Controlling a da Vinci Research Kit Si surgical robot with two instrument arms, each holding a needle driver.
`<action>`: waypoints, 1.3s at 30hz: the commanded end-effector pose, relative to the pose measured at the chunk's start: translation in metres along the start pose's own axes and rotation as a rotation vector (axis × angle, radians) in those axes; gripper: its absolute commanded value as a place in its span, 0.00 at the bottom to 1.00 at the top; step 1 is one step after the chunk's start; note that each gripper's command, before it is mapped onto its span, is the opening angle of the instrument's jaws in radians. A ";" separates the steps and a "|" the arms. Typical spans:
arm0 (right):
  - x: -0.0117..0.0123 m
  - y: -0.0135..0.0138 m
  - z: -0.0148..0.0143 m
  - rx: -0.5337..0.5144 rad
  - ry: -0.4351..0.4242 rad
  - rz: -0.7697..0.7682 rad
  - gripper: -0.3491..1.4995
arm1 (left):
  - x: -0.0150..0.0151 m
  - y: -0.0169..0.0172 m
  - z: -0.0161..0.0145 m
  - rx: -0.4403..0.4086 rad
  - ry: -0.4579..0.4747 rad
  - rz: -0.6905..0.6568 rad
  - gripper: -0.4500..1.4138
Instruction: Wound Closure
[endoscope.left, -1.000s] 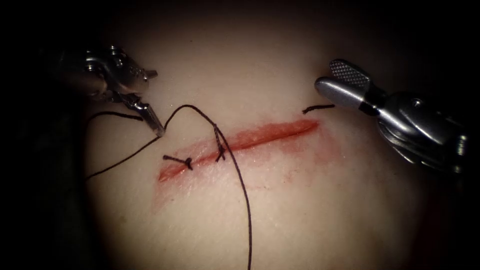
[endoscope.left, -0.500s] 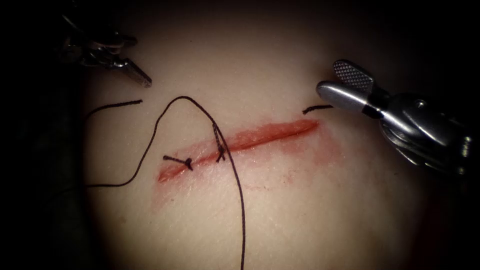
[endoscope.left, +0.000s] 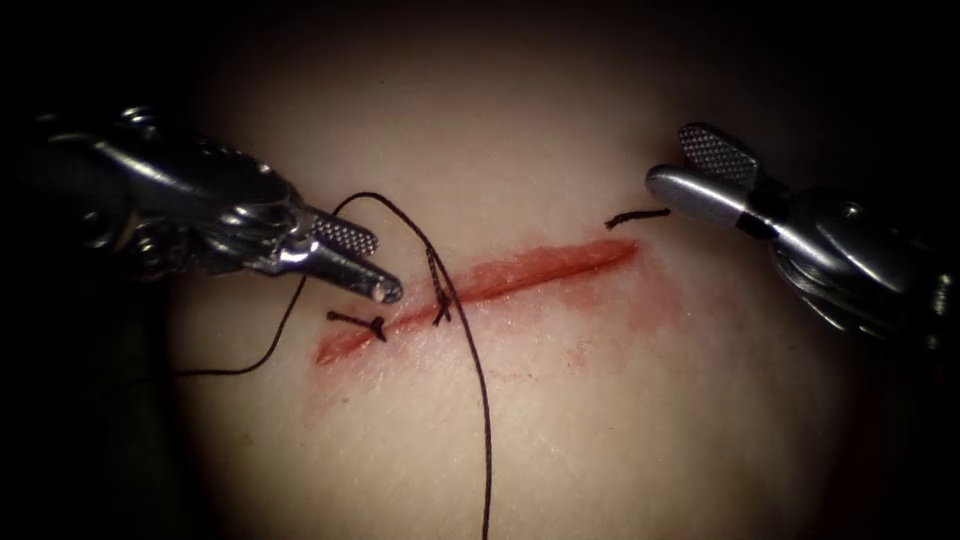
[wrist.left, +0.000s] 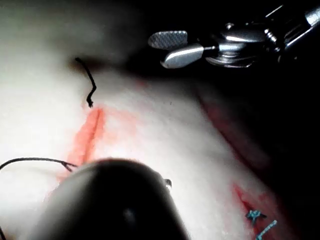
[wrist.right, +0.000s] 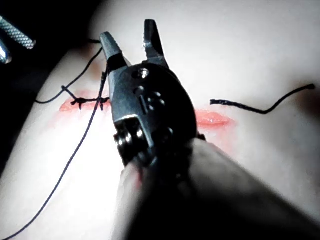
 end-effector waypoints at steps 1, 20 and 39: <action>-0.0005 -0.0002 0.0008 0.001 0.002 -0.001 0.39 | -0.0002 0.0002 0.0016 -0.009 -0.020 -0.007 0.50; -0.0010 0.0001 0.0008 0.002 0.004 -0.007 0.40 | -0.0053 -0.0026 0.0114 -0.300 0.065 -0.135 0.70; -0.0013 0.0000 0.0009 0.002 0.006 -0.009 0.40 | -0.0047 -0.0028 0.0146 -0.412 -0.012 -0.230 0.06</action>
